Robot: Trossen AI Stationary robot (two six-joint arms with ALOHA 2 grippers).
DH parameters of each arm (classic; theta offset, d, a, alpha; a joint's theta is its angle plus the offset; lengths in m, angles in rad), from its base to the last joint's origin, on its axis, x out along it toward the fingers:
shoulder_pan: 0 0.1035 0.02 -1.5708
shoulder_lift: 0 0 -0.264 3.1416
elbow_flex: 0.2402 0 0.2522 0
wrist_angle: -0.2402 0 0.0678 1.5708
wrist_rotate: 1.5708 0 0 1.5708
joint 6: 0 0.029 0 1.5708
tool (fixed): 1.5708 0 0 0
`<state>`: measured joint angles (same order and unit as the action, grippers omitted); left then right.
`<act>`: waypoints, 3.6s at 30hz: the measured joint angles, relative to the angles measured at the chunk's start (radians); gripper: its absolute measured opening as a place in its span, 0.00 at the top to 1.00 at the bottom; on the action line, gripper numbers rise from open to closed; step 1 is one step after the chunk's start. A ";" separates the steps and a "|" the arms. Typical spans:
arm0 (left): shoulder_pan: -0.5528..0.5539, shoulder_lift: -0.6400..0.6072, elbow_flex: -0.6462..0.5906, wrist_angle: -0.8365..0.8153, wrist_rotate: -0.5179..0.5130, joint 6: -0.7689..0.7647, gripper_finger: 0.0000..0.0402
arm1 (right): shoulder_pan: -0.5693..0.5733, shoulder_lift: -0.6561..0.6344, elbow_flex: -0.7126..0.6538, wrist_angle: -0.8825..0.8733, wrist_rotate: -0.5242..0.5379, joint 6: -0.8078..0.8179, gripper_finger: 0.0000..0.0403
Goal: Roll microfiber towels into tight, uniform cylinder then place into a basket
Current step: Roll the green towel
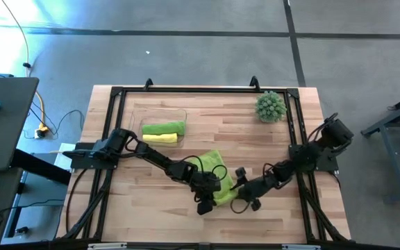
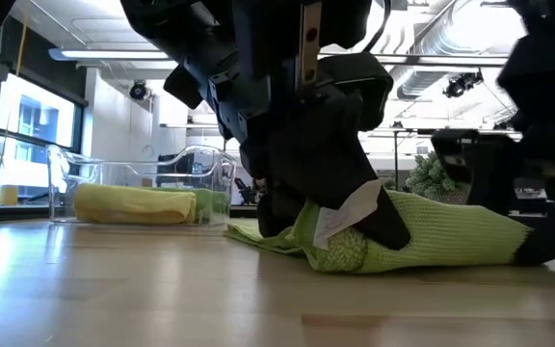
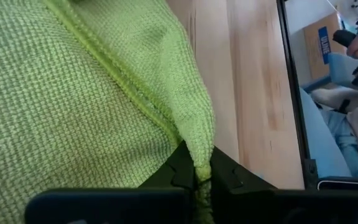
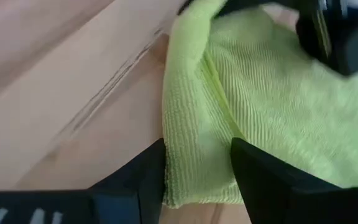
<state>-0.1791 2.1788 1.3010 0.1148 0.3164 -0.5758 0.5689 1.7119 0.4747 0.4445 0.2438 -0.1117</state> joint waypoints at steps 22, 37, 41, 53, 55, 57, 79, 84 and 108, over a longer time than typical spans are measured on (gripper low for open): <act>-0.020 -0.186 0.000 -0.449 -0.195 0.212 0.78 | -0.250 0.004 -0.007 0.060 -0.603 0.603 0.99; -0.177 -0.185 0.001 -0.242 -0.640 0.412 0.65 | -0.257 0.000 -0.002 0.094 -0.580 1.054 0.99; -0.177 -0.126 0.002 -0.201 -0.643 0.405 0.61 | -0.255 0.000 -0.002 0.088 -0.579 1.101 0.99; -0.173 -0.088 0.002 -0.298 -0.708 0.286 0.60 | -0.253 -0.007 -0.005 0.088 -0.596 1.052 0.96; -0.170 -0.069 0.004 -0.296 -0.667 0.267 0.63 | -0.253 -0.025 -0.007 0.079 -0.597 1.016 0.91; -0.169 -0.057 0.005 -0.291 -0.642 0.261 0.65 | -0.254 -0.045 -0.008 0.075 -0.600 0.981 0.84; -0.169 -0.023 0.003 -0.240 -0.621 0.209 0.72 | 0.129 -0.257 0.007 -0.029 0.168 0.269 0.66; -0.168 -0.023 0.003 -0.239 -0.619 0.209 0.72 | 0.145 -0.161 0.088 -0.100 0.183 0.358 0.62; -0.167 -0.022 0.002 -0.219 -0.620 0.212 0.72 | 0.180 -0.003 0.377 -0.619 0.242 0.426 0.50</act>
<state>-0.3462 2.1571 1.3029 -0.1043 -0.3035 -0.3641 0.7486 1.7088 0.8516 -0.1742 0.4860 0.3138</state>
